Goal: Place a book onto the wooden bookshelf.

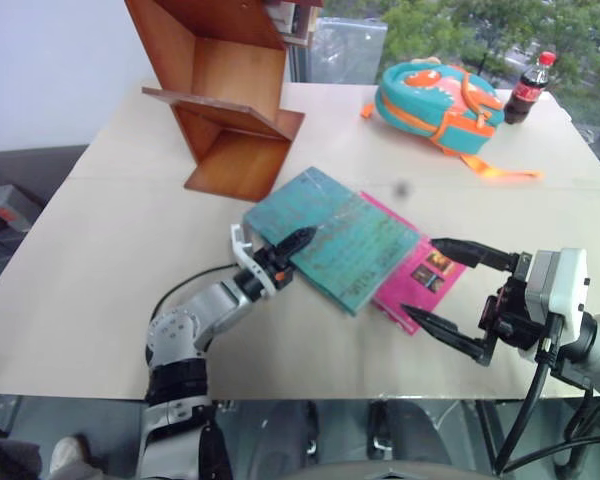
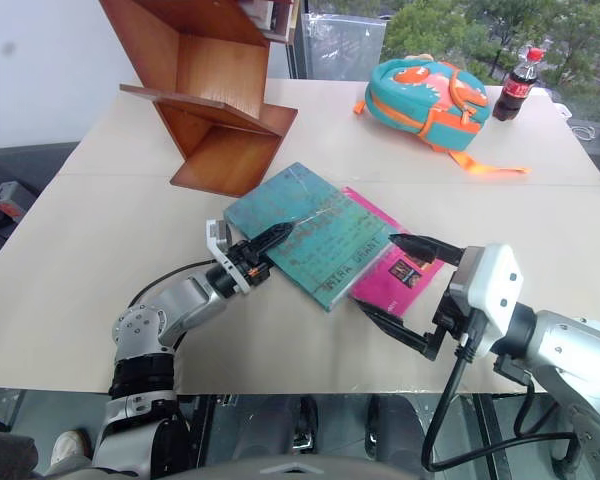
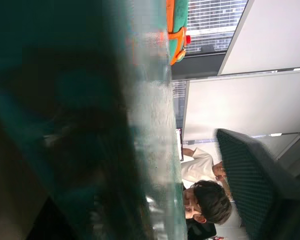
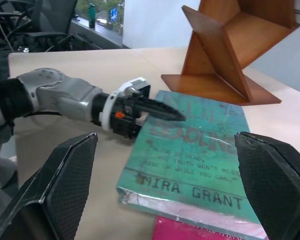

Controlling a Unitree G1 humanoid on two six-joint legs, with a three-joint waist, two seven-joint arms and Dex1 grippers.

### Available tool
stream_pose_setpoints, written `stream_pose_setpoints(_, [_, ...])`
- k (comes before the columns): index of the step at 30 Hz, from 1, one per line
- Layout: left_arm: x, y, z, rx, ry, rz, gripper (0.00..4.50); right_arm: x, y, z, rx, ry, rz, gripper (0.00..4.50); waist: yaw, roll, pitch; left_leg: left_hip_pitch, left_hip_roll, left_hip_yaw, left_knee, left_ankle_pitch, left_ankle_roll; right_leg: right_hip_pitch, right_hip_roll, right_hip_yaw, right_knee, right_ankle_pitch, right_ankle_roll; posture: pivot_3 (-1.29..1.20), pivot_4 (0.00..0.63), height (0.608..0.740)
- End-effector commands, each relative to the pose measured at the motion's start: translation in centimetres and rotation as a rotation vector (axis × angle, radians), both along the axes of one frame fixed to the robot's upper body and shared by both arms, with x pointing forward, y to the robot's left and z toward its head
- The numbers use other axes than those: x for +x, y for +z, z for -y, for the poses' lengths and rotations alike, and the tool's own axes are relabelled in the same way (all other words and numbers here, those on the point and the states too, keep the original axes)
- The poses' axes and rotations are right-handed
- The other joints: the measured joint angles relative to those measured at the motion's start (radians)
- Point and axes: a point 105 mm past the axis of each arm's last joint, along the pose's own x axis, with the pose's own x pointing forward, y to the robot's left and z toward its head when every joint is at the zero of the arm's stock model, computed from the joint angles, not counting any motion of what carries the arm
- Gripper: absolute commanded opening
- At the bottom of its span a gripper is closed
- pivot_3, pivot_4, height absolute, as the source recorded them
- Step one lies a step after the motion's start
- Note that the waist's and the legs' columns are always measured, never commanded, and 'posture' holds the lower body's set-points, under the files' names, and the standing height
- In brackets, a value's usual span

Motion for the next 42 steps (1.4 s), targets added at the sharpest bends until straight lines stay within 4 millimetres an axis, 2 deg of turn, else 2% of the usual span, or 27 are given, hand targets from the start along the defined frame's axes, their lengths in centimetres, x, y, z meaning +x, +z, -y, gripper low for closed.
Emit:
stream_pose_setpoints(1, [-0.4,0.6,-0.1,-0.013,-0.011,0.018,1.18,0.3,0.6,0.1,-0.004,-0.001,0.034,4.5,0.0,0.0,0.0,0.0,0.0,0.0,0.0,0.0,0.0,0.0,0.0,0.0,0.0,0.001,0.001,0.0,0.15,0.74])
stream_pose_setpoints(2, [-0.6,0.9,-0.5,-0.022,-0.004,0.02,1.02,0.5,0.6,0.1,-0.003,-0.003,0.033,4.5,-0.001,0.0,0.0,0.0,0.0,0.0,0.0,0.0,0.0,0.0,0.0,0.0,0.0,0.001,0.001,0.0,0.15,0.74])
stream_pose_setpoints(5, [-1.3,1.7,-1.4,-0.026,0.002,0.038,0.05,0.9,0.5,0.2,0.001,-0.007,0.032,4.5,-0.004,0.0,0.0,-0.001,0.0,-0.001,0.0,0.0,0.0,0.0,0.0,-0.001,0.0,0.001,0.002,0.0,0.15,0.74])
stream_pose_setpoints(8, [-2.2,3.5,-2.2,-0.011,0.001,0.097,0.05,1.3,0.7,0.3,0.018,-0.017,0.035,4.5,-0.004,0.0,0.001,-0.001,0.001,-0.001,0.0,0.0,0.0,0.0,0.001,0.0,-0.001,0.002,0.003,0.0,0.15,0.74])
stream_pose_setpoints(12, [-3.5,9.3,-2.5,0.087,-0.055,0.333,0.05,1.8,1.3,0.7,0.073,-0.04,0.045,4.5,-0.001,-0.001,0.003,-0.006,0.001,-0.004,0.001,0.001,-0.001,-0.004,0.001,-0.003,-0.001,0.003,0.002,0.0,0.15,0.74])
stream_pose_setpoints(14, [-3.2,10.8,-2.8,0.085,-0.047,0.361,0.05,2.1,1.2,1.1,0.084,-0.053,0.042,4.5,0.006,-0.001,0.003,-0.007,0.0,-0.005,0.002,0.001,-0.001,-0.003,0.0,-0.005,-0.001,0.004,0.0,0.0,0.15,0.74])
stream_pose_setpoints(16, [-2.6,10.4,-3.0,0.108,-0.044,0.323,0.05,2.4,0.8,1.3,0.08,-0.06,0.039,4.5,0.008,-0.001,0.003,-0.007,-0.001,-0.006,0.002,0.001,-0.001,-0.002,-0.001,-0.006,-0.002,0.005,0.0,0.0,0.15,0.74])
stream_pose_setpoints(21, [-1.6,7.2,-2.4,0.134,-0.011,0.222,0.05,2.8,0.5,1.1,0.082,-0.058,0.049,4.5,0.0,-0.001,0.003,-0.007,-0.002,-0.005,0.002,0.001,-0.001,-0.001,0.001,-0.006,-0.004,0.005,0.001,0.0,0.15,0.74])
stream_pose_setpoints(23, [-0.7,6.4,-1.1,0.047,0.0,0.177,0.05,2.8,0.5,1.2,0.084,-0.065,0.053,4.5,0.005,-0.001,0.003,-0.007,-0.001,-0.006,0.002,0.001,-0.001,-0.001,0.002,-0.006,-0.004,0.005,0.001,0.0,0.15,0.74])
stream_pose_setpoints(26, [1.7,4.1,1.9,0.014,-0.007,0.104,0.05,2.9,0.3,1.6,0.078,-0.091,0.054,4.5,0.021,-0.001,0.003,-0.007,-0.002,-0.006,0.003,0.001,-0.001,0.0,0.002,-0.009,-0.004,0.004,0.001,0.0,0.15,0.74])
stream_pose_setpoints(28, [3.3,2.6,3.4,0.052,0.005,0.054,0.05,3.0,0.2,1.7,0.07,-0.105,0.057,4.5,0.026,-0.001,0.003,-0.007,-0.002,-0.006,0.004,0.001,-0.001,0.001,0.003,-0.011,-0.004,0.003,0.005,0.0,0.15,0.74])
stream_pose_setpoints(30, [4.1,1.9,4.0,0.081,0.012,0.042,0.05,2.8,0.3,1.8,0.064,-0.116,0.062,4.5,0.023,-0.002,0.003,-0.007,-0.003,-0.005,0.004,0.001,-0.001,0.001,0.003,-0.009,-0.004,0.003,0.005,0.0,0.15,0.74])
stream_pose_setpoints(32, [4.2,1.9,3.7,0.07,0.005,0.046,0.84,2.7,0.3,2.0,0.058,-0.127,0.064,4.5,0.016,-0.002,0.003,-0.006,-0.002,-0.005,0.004,0.001,-0.001,0.001,0.004,-0.008,-0.004,0.003,0.005,0.0,0.15,0.74])
stream_pose_setpoints(33, [4.1,1.9,3.5,0.074,-0.002,0.054,1.08,2.7,0.3,2.1,0.056,-0.131,0.063,4.5,0.008,-0.001,0.003,-0.006,-0.002,-0.005,0.004,0.001,-0.001,0.0,0.004,-0.008,-0.004,0.003,0.005,0.0,0.15,0.74])
stream_pose_setpoints(35, [3.8,1.7,2.9,0.078,-0.003,0.059,2.05,2.5,0.2,2.2,0.056,-0.14,0.062,4.5,0.002,-0.001,0.003,-0.006,-0.001,-0.006,0.002,0.001,-0.001,0.0,0.005,-0.008,-0.004,0.004,0.003,0.0,0.15,0.74])
stream_pose_setpoints(37, [3.3,1.3,2.0,0.071,-0.001,0.058,2.8,2.5,-0.2,2.2,0.054,-0.149,0.058,4.5,-0.002,-0.001,0.003,-0.006,-0.001,-0.006,0.002,0.001,-0.001,0.0,0.005,-0.008,-0.004,0.005,0.001,0.0,0.15,0.74])
stream_pose_setpoints(42, [2.8,1.1,0.9,0.056,0.015,0.069,2.8,2.5,-0.4,2.1,0.057,-0.158,0.055,4.5,-0.003,-0.001,0.003,-0.004,-0.001,-0.005,0.003,0.001,-0.001,0.0,0.004,-0.007,-0.003,0.003,0.005,0.0,0.15,0.74])
